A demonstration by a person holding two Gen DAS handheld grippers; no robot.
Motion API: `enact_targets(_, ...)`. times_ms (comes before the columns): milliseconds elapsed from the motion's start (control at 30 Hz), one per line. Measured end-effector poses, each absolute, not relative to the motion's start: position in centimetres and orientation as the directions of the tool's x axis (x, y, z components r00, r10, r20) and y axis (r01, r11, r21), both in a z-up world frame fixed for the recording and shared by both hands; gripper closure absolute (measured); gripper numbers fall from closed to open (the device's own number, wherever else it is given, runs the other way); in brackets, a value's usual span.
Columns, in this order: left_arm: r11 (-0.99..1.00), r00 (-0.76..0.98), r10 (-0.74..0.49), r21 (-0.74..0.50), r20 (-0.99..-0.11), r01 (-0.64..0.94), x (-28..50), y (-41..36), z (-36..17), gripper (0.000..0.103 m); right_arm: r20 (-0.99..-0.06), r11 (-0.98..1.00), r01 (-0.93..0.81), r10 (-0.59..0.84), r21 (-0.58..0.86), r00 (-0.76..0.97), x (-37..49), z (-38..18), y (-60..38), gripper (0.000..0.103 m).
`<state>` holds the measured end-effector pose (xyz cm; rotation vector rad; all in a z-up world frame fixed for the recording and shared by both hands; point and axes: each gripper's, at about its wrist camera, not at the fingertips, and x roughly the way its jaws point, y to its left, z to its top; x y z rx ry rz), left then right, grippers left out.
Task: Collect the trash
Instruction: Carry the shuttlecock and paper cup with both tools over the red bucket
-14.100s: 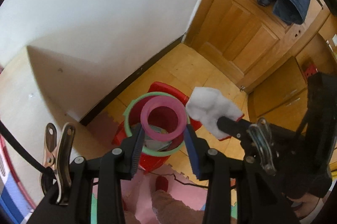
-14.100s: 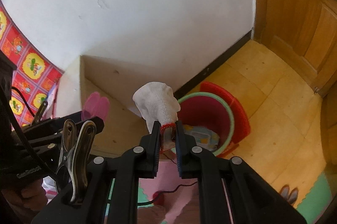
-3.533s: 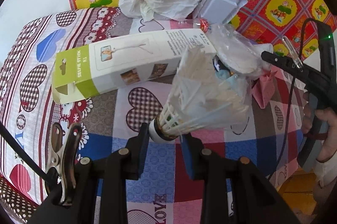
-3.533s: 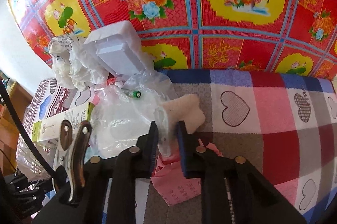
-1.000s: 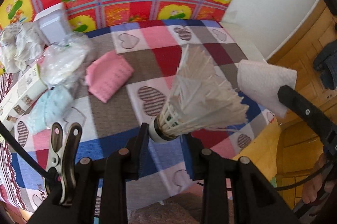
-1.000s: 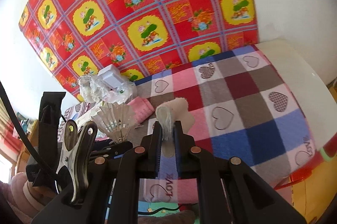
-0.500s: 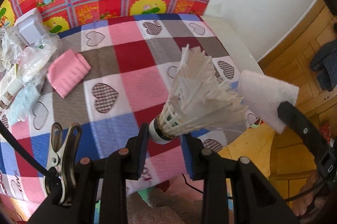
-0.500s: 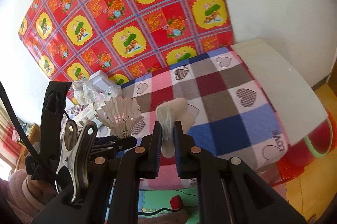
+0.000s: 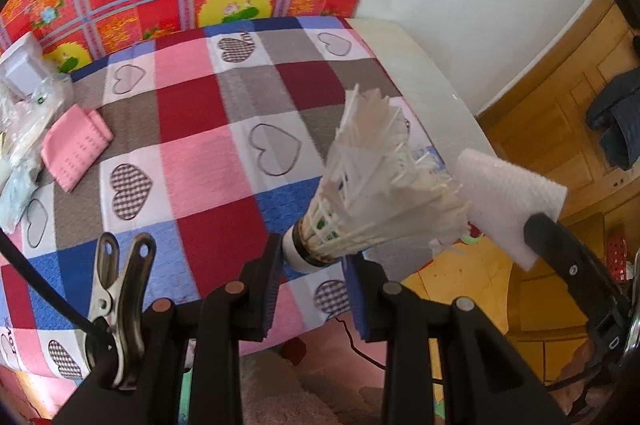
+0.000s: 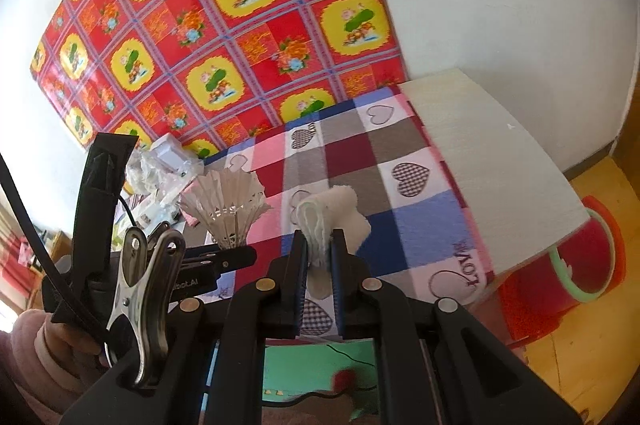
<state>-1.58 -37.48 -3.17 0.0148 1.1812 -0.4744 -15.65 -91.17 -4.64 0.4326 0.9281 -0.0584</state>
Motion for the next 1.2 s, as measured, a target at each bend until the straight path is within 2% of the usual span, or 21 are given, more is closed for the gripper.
enact_targets(633,0.803,0.199,-0.405,-0.243,-0.892,0.544,2.2,-47.0,-3.7,0.072,-0.791,0.863,0.397,0.006,0.313,0.611,-16.1,-4.8,-98.1,0.091)
enact_targets(1200,0.71,0.139,-0.446,-0.255,-0.884,0.656,3.7,-51.5,-4.2,0.072,-0.783,0.81,0.518,-0.125,0.273,0.609,-16.0,-4.4,-101.0,0.091)
